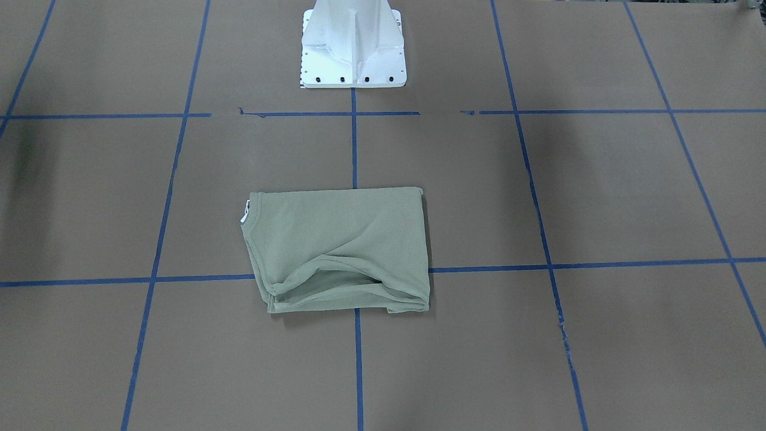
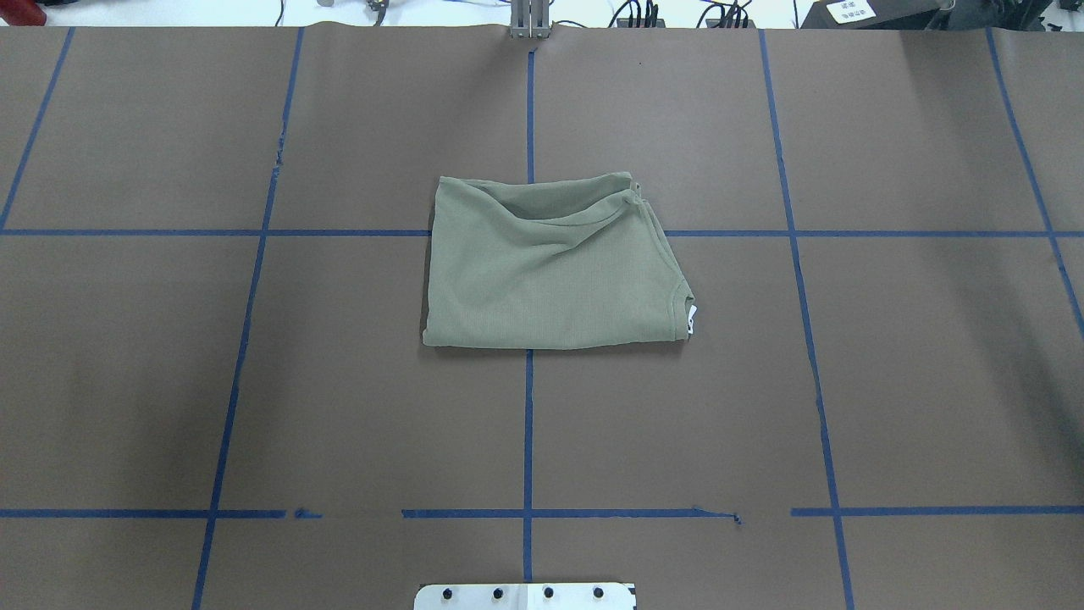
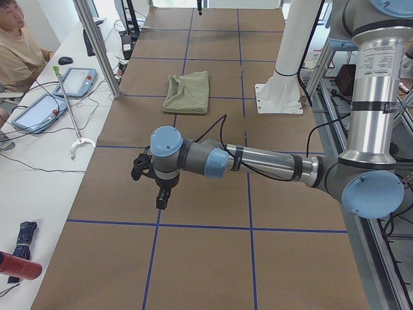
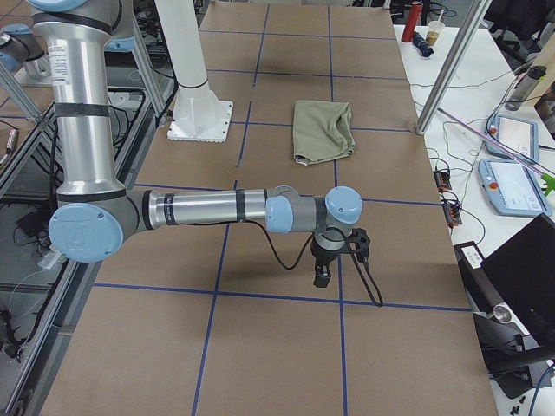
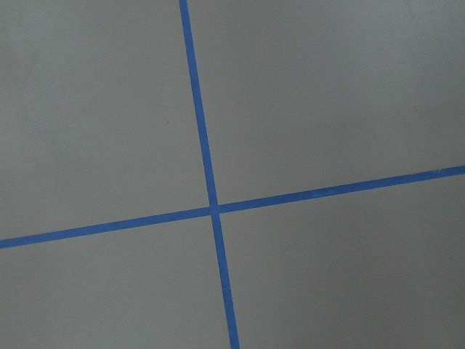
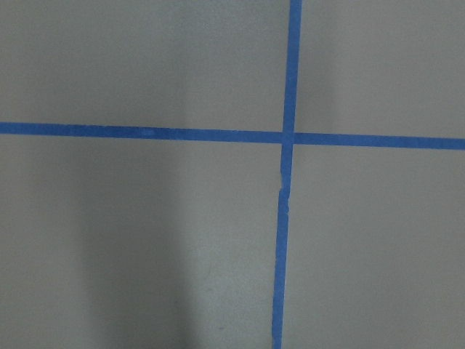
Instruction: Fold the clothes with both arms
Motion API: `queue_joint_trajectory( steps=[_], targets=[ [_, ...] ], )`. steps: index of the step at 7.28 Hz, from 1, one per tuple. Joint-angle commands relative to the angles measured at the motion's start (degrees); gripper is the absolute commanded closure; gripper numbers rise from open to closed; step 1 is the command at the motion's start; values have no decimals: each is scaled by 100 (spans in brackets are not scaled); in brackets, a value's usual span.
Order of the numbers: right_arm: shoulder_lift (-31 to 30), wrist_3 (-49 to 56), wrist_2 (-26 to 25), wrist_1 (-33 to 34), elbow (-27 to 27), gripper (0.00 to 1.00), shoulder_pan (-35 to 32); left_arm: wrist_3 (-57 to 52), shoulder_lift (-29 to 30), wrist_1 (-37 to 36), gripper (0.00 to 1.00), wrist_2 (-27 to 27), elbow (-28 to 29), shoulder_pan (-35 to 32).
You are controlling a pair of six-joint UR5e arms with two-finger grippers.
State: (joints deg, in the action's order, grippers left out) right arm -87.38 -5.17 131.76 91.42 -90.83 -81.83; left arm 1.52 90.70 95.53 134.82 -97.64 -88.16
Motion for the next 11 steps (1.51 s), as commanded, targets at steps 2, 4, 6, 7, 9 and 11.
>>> queue_joint_trajectory(
  steps=[2,4,6,7,9,11],
  targets=[
    [19,-10,16,-169,101,0,0,6,9,10,0,1,-53,0],
    [37,-1,25,-169,48,0,0,23,9,10,0,10,-62,0],
    [81,-1,16,-265,65,0,0,41,26,1,0,10,-62,9],
    [72,-10,16,-387,91,0,0,41,53,1,0,1,-62,9],
    [72,-10,25,-406,92,0,0,41,71,1,0,1,-54,9],
    [72,-10,25,-406,66,0,0,41,79,1,0,1,-54,9]
  ],
)
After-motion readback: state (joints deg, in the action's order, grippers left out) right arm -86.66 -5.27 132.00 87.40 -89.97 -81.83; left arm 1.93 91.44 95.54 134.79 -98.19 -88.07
